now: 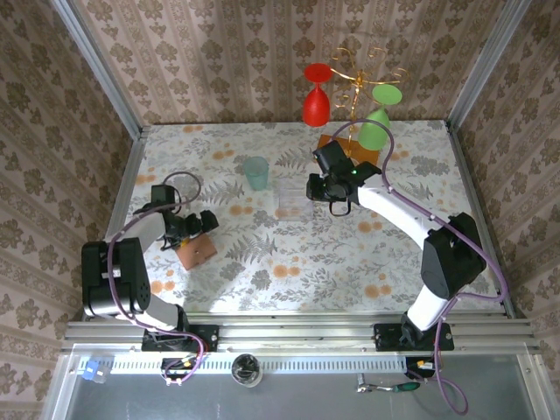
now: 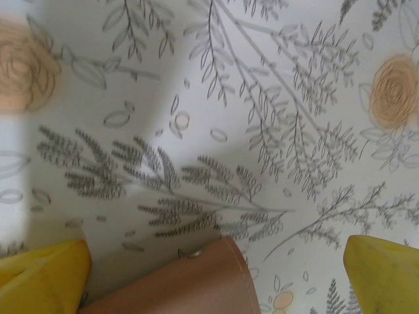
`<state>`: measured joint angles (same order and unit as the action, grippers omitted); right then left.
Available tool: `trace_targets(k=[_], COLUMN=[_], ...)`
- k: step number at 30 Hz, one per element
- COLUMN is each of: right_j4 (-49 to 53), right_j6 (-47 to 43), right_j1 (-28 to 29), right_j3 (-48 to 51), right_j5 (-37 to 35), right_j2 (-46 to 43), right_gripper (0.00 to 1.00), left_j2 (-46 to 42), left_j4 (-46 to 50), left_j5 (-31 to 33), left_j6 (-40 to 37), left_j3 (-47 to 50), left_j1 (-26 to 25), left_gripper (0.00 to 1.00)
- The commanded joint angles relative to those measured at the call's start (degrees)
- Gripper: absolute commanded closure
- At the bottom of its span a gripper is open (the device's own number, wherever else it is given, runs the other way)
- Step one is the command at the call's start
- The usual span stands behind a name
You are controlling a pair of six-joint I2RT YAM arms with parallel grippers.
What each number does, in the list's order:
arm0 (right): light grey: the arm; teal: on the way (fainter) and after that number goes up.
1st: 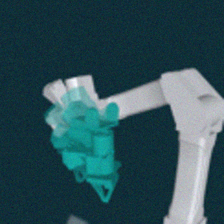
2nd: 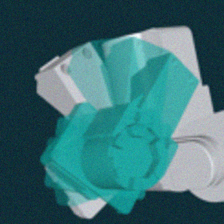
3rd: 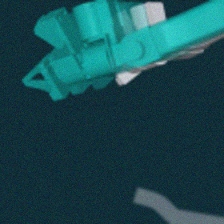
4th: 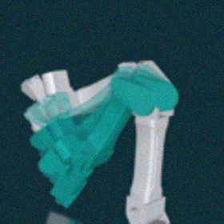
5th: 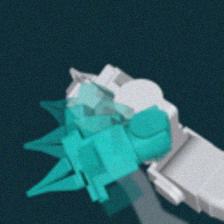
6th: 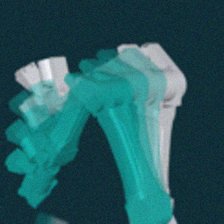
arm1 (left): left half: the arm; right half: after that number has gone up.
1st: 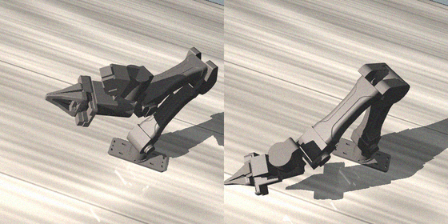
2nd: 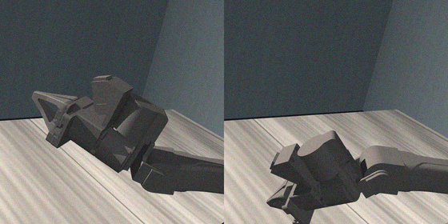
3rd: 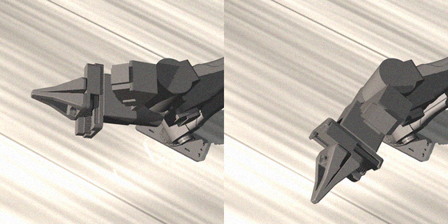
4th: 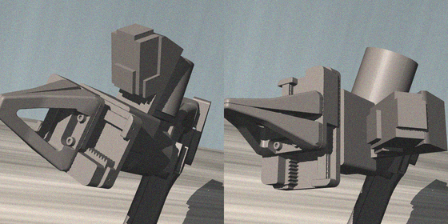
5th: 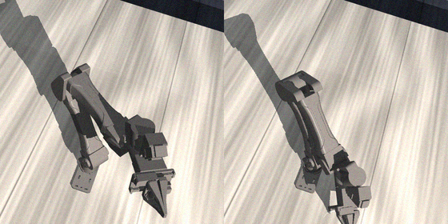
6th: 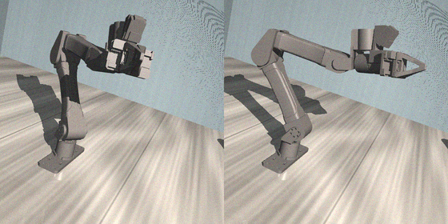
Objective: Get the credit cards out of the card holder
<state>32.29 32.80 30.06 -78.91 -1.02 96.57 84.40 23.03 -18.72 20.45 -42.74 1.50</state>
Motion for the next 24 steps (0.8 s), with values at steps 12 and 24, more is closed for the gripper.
trace_targets(k=[12,24], right_j4=[1.0,1.0], right_j6=[-1.5,-1.7], right_j1=[0.3,0.3], right_j3=[0.7,1.7], right_j5=[1.0,1.0], right_j2=[-1.3,-1.7], right_gripper=[0.74,0.73], left_j2=[-11.8,-11.3], left_j4=[8.3,14.9], left_j5=[9.0,14.9], left_j6=[9.2,9.7], left_j3=[6.4,4.0], left_j1=[-11.9,-21.6], left_gripper=[0.00,0.02])
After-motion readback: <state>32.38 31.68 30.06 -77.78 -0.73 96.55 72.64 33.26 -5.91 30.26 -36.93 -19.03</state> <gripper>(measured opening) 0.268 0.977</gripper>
